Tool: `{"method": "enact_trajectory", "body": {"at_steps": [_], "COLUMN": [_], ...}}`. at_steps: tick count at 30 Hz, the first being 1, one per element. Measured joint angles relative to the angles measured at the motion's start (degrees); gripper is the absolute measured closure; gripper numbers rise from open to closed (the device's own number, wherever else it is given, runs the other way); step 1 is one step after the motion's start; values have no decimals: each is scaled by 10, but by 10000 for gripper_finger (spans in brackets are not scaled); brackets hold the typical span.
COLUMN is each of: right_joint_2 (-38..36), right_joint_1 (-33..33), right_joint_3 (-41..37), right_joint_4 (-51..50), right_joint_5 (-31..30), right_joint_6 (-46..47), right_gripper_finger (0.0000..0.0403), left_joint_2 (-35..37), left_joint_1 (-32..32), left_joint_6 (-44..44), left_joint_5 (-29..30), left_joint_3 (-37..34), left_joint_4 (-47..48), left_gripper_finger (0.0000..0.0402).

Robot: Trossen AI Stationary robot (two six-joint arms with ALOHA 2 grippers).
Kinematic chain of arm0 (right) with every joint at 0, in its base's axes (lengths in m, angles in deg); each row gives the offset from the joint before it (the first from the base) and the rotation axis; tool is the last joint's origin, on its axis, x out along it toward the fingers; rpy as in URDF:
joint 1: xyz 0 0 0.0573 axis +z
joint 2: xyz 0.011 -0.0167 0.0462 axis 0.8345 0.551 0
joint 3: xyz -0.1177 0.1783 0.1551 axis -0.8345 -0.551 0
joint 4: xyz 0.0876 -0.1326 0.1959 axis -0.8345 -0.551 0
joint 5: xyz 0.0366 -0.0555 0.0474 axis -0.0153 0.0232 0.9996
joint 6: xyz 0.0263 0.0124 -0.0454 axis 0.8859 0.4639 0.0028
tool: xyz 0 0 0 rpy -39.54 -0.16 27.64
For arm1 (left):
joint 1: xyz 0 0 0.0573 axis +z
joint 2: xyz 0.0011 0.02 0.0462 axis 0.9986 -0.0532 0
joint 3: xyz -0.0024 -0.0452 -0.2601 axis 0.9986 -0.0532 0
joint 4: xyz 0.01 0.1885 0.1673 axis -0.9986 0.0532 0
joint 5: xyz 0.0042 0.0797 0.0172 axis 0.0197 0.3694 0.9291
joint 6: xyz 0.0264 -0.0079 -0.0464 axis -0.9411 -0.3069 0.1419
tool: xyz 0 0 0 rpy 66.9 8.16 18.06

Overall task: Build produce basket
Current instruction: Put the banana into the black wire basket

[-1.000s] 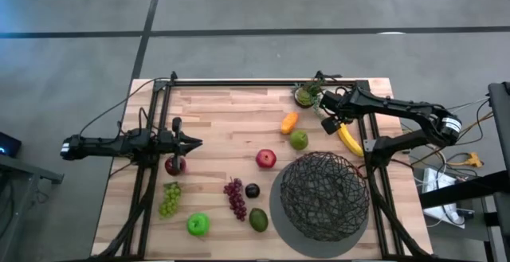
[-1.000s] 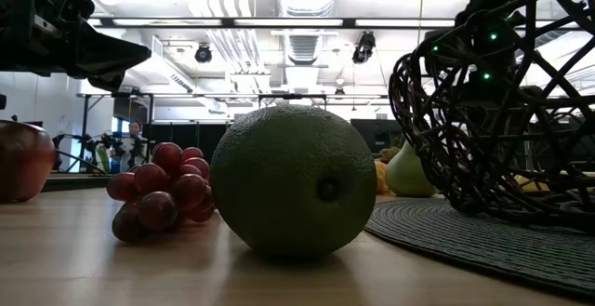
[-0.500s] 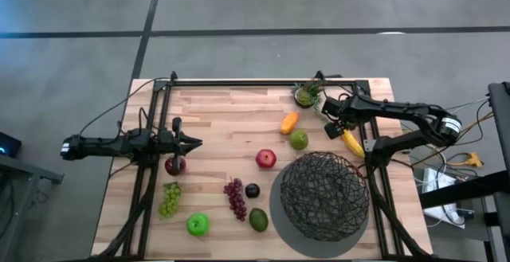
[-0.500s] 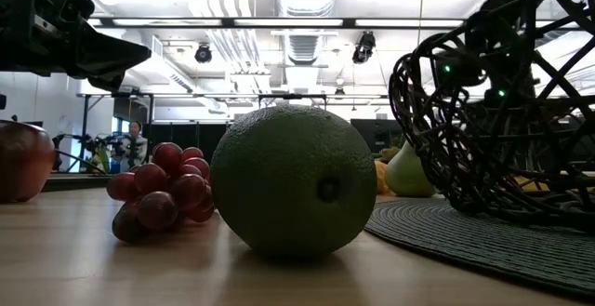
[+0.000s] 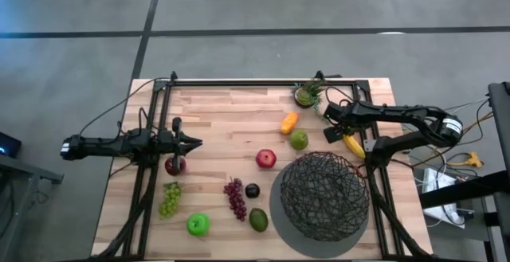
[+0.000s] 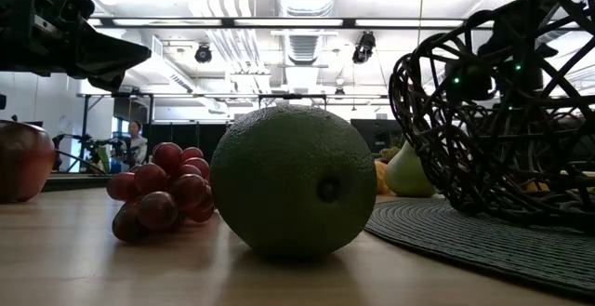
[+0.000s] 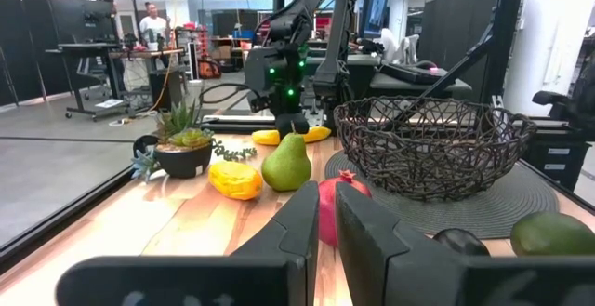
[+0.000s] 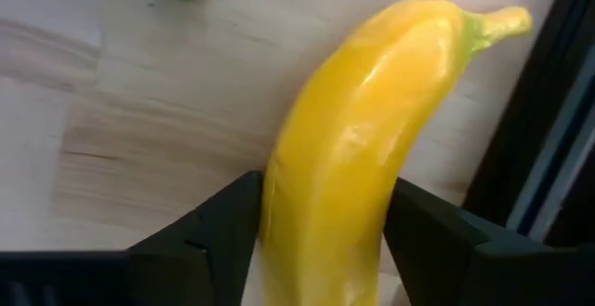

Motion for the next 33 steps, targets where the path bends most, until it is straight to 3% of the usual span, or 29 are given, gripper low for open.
{"method": "enact_trajectory", "body": {"at_steps": [7,14,22,28,33], "right_joint_2": [-9,-46,-89,-103,-94], "right_joint_1": [0,0,15,85,190], "right_joint_3": [8,72,210,317,394], "right_joint_4": [-1,-3,-63,-82,-92], "right_joint_5": [4,0,-2,-3,-3], "right_joint_6": [3,-4,-27,-29,-28], "right_gripper_finger": [272,272,272,272,273], "left_joint_2": [0,0,0,0,0], "left_joint_1": [0,0,0,0,0], "left_joint_6": [0,0,0,0,0], "left_joint_5": [0,0,0,0,0], "left_joint_3": [0,0,0,0,0], "left_joint_4": [0,0,0,0,0], "left_gripper_finger": [380,380,380,380,380]}}
